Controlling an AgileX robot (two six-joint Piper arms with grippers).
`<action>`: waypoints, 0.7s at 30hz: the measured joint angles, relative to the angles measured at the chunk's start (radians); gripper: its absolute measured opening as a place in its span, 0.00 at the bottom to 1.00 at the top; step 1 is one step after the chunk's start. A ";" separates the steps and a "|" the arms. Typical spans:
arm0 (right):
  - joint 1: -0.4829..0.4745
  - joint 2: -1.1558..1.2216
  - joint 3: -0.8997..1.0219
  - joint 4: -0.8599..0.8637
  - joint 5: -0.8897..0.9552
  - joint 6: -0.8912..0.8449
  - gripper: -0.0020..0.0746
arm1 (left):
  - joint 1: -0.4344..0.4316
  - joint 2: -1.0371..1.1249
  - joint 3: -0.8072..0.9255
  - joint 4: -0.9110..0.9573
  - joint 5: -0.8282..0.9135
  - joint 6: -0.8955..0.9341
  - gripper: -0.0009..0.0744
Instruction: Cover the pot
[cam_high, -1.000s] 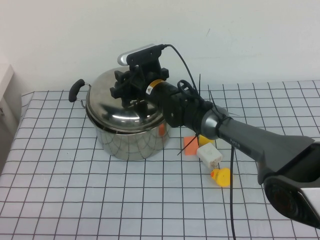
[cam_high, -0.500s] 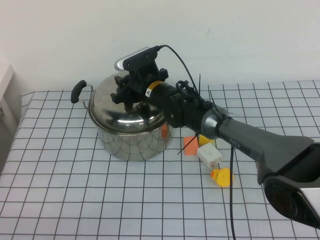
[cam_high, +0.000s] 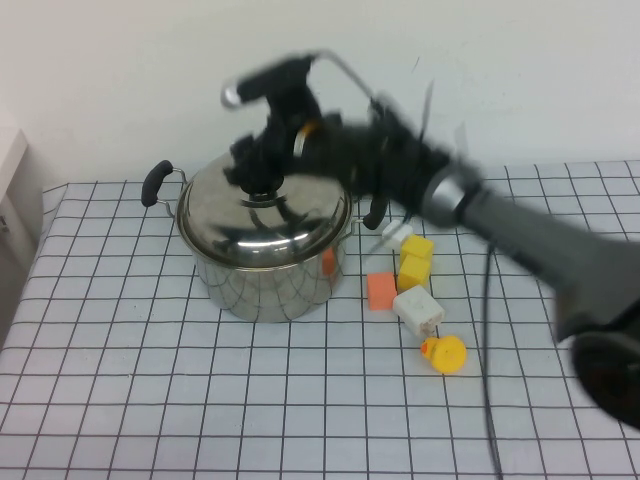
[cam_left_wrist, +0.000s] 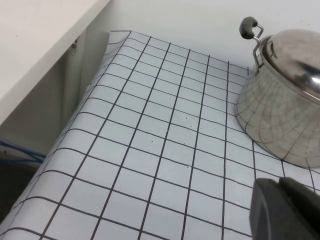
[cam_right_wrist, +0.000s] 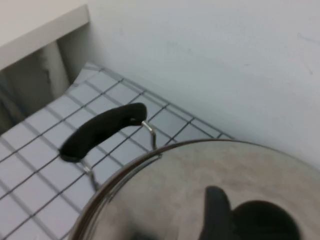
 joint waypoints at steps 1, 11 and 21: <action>0.000 -0.039 -0.001 0.000 0.080 -0.017 0.54 | 0.000 0.000 0.000 0.000 0.000 0.000 0.01; 0.000 -0.348 -0.006 0.008 0.393 -0.129 0.06 | 0.000 0.000 0.000 0.000 0.000 0.000 0.01; 0.013 -0.542 -0.006 0.342 0.655 -0.577 0.03 | 0.000 0.000 0.000 0.000 0.000 0.003 0.01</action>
